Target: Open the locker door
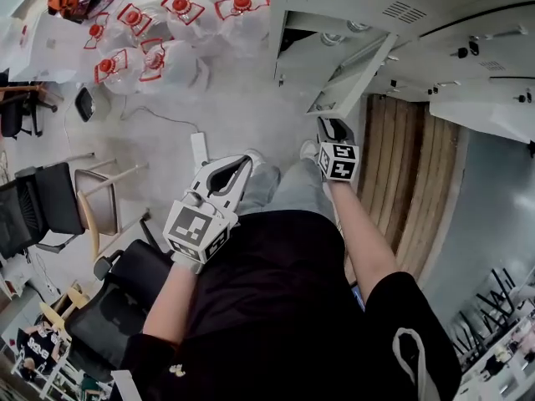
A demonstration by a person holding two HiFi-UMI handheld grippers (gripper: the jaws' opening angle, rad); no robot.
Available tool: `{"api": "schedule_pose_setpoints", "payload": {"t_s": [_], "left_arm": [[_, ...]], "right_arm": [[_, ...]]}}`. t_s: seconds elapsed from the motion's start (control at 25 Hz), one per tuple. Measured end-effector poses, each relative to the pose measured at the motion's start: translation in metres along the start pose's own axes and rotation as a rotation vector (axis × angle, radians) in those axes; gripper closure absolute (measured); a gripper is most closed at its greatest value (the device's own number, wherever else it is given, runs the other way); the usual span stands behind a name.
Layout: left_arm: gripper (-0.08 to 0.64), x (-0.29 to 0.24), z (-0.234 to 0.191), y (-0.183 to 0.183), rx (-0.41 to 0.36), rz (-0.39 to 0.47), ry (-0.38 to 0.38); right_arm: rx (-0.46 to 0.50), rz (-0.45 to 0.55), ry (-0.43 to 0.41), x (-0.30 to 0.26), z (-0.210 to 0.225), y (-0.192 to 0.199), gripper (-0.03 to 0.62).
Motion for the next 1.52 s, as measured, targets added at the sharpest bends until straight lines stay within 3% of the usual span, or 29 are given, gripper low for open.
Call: {"api": "schedule_pose_setpoints", "payload": {"t_s": [0.28,0.44,0.56,0.92,1.2,1.52], "left_arm": [[0.537,-0.012,0.019,0.003,-0.037,-0.033,0.088],[0.537,-0.023,0.031,0.005,-0.045,-0.044,0.115],[0.537,-0.032,0.044,0.004,-0.050,-0.047,0.126],[0.537,-0.046,0.093,0.010,-0.052,-0.064,0.094],[0.537,-0.051,0.125,0.009,-0.057,-0.075,0.052],[0.537,-0.065,0.138,0.003,-0.076,-0.085,0.092]], "right_arm": [[-0.094,0.017,0.127,0.036,0.034,0.022,0.456],[-0.140,0.017,0.213,0.053,0.062,0.034,0.514],[-0.205,0.011,0.248,0.062,0.087,0.039,0.522],[-0.339,0.020,0.259,0.074,0.148,0.038,0.532],[-0.338,-0.004,0.228,0.079,0.180,0.032,0.532],[-0.313,0.006,0.222,0.088,0.200,0.024,0.532]]}}
Point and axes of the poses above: the fingertips, and each gripper's own axes: x backward along the fingers, z to its right, y out of its underside, the point moved 6 cm from there along x, backward along the fingers, and after that the axes turned 1 degree about -x, right-handed, at the moved point
